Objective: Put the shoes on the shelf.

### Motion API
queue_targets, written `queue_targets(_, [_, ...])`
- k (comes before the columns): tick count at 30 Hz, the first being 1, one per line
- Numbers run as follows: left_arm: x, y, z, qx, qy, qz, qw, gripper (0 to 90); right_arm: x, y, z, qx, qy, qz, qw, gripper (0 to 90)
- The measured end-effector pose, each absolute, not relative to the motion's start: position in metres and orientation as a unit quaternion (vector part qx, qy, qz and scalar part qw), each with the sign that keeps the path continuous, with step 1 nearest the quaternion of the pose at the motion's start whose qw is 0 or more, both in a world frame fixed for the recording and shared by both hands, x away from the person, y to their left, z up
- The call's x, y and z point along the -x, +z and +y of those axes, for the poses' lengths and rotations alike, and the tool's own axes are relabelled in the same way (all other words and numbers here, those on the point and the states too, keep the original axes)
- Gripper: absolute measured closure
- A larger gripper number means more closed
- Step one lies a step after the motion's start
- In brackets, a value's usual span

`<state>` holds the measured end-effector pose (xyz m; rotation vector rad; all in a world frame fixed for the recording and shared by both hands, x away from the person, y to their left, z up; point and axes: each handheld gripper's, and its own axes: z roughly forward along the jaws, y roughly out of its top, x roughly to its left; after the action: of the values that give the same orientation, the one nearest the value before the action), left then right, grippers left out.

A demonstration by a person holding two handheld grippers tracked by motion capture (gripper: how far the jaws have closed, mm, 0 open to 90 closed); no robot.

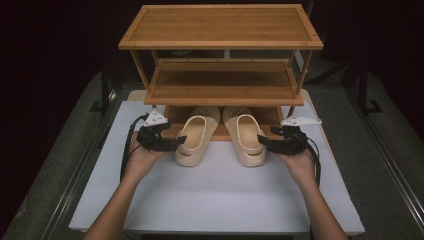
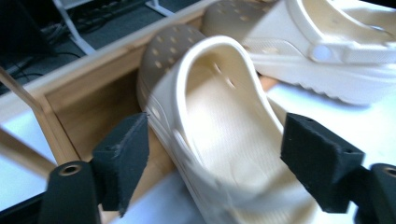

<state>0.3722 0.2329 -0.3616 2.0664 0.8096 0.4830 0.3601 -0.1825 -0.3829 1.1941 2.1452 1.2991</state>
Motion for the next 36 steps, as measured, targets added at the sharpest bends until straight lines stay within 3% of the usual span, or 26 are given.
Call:
queue_targets(11, [-0.341, -0.394, 0.245, -0.833, 0.169, 0.323, 0.417, 17.8, -0.325, -0.402, -0.186, -0.424, 0.446, 0.774, 0.146, 24.5])
queue_targets(19, [-0.347, -0.418, 0.228, -0.865, 0.159, 0.311, 0.36, 9.7, -0.33, -0.424, -0.178, -0.418, 0.418, 0.797, 0.128, 16.6])
queue_targets(36, [-0.373, -0.43, 0.208, -0.856, 0.152, 0.3, 0.392, 4.6, -0.352, -0.441, -0.162, -0.4, 0.422, 0.807, 0.109, 12.9])
